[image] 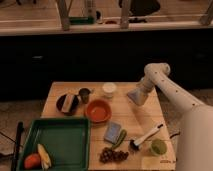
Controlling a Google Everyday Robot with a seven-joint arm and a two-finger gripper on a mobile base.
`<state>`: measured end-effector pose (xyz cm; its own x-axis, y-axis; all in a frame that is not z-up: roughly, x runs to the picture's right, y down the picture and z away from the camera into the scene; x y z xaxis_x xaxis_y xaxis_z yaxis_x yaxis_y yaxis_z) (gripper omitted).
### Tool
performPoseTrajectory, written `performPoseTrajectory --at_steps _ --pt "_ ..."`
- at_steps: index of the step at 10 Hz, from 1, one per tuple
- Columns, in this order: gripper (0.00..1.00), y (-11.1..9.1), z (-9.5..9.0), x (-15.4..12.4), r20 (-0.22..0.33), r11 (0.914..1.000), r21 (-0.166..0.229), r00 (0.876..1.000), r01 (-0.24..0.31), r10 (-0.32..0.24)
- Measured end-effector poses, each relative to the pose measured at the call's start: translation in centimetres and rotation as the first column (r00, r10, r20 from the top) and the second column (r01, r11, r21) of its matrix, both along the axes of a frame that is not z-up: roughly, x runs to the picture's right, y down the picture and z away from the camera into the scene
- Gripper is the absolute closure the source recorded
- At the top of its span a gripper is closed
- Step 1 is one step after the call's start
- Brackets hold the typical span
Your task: Place towel in table surface
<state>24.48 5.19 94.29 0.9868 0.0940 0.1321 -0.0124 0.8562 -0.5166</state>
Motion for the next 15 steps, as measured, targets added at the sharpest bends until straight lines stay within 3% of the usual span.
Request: performPoseTrajectory --at_steps 5,8,12,15 --pt "0.22 0.1 2.3 -0.5 0.007 0.9999 -0.012 1.000 0.001 -0.001" --pt "0.51 0.6 3.7 -0.8 0.029 0.9996 -0.029 1.000 0.000 0.001" --pt "0.92 0.8 3.9 -0.7 0.040 0.9994 -0.036 0.999 0.001 0.001" --pt "1.00 0.8 3.6 -0.7 0.052 0.9993 -0.033 0.999 0.015 -0.014"
